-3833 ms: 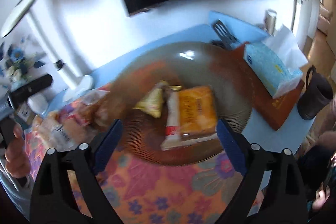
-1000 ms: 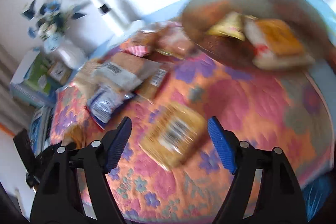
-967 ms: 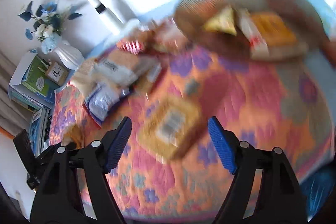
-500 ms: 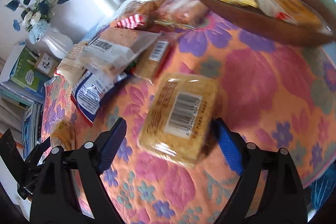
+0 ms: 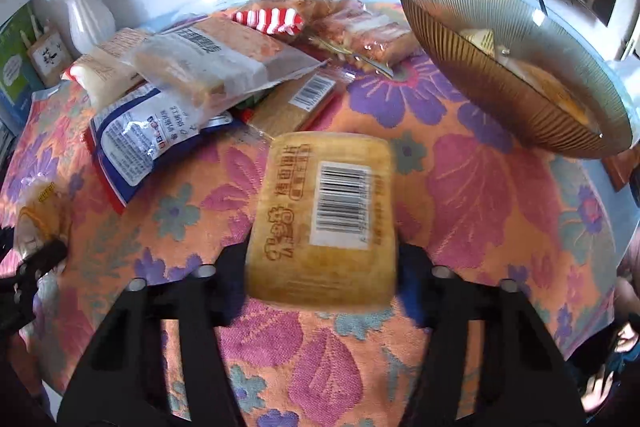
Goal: Organize snacks
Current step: 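Grasp the rice-cracker bag with left tool while right tool grasps square cracker block, then carry both snacks over the glass bowl and open both tools to release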
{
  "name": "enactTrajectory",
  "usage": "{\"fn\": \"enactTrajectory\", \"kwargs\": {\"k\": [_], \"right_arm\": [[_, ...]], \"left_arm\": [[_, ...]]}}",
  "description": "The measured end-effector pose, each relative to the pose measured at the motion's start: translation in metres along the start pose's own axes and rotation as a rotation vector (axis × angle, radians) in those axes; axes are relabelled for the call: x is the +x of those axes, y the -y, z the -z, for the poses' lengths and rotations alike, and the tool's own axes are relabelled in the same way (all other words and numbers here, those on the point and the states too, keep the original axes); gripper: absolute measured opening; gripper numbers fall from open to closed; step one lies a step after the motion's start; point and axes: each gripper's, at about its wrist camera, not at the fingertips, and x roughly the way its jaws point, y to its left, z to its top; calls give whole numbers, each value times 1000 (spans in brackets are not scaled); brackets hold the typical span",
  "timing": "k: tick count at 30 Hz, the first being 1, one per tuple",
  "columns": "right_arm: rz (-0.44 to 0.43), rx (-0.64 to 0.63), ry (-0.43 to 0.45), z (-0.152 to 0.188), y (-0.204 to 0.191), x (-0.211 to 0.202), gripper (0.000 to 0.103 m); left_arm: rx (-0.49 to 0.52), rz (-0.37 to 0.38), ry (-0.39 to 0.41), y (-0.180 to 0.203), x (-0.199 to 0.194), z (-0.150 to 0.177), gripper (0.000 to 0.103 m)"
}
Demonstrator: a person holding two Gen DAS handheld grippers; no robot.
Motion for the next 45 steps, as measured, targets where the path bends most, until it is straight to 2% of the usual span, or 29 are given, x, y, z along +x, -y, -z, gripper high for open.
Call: {"fn": "enactTrajectory", "kwargs": {"k": [3, 5, 9, 11, 14, 18, 21, 25, 28, 33, 38, 39, 40, 45], "right_arm": [[-79, 32, 0, 6, 15, -7, 56], [-173, 73, -6, 9, 25, -14, 56], [-226, 89, 28, 6, 33, -37, 56], [-246, 93, 72, 1, 39, -55, 56], [-230, 97, 143, -13, 45, -75, 56], [-179, 135, 219, -34, 75, -93, 56], [-145, 196, 254, -49, 110, -101, 56], [-95, 308, 285, -73, 166, -102, 56], [-82, 384, 283, -92, 202, -90, 56], [-76, 462, 262, -119, 248, -65, 56], [-89, 487, 222, -140, 264, -38, 59], [-88, 494, 217, -142, 266, -34, 66], [-94, 503, 217, -142, 270, -32, 67], [-108, 460, 228, -132, 266, -45, 67]], "left_arm": [[19, -22, 14, 5, -4, -2, 55], [26, -17, 37, 9, -12, -4, 55], [40, 20, 100, 20, -34, -17, 55], [53, 47, 125, 27, -44, -26, 55], [98, 78, 165, 47, -55, -48, 55], [162, 144, 205, 82, -64, -84, 55], [213, 218, 221, 115, -63, -116, 55], [299, 263, 238, 170, -52, -156, 55], [331, 320, 214, 210, -32, -184, 55], [360, 361, 161, 256, 5, -207, 55], [378, 336, 117, 290, 46, -219, 57], [368, 332, 112, 292, 51, -221, 64], [353, 323, 105, 296, 58, -224, 77], [326, 361, 99, 287, 59, -230, 79]]}}
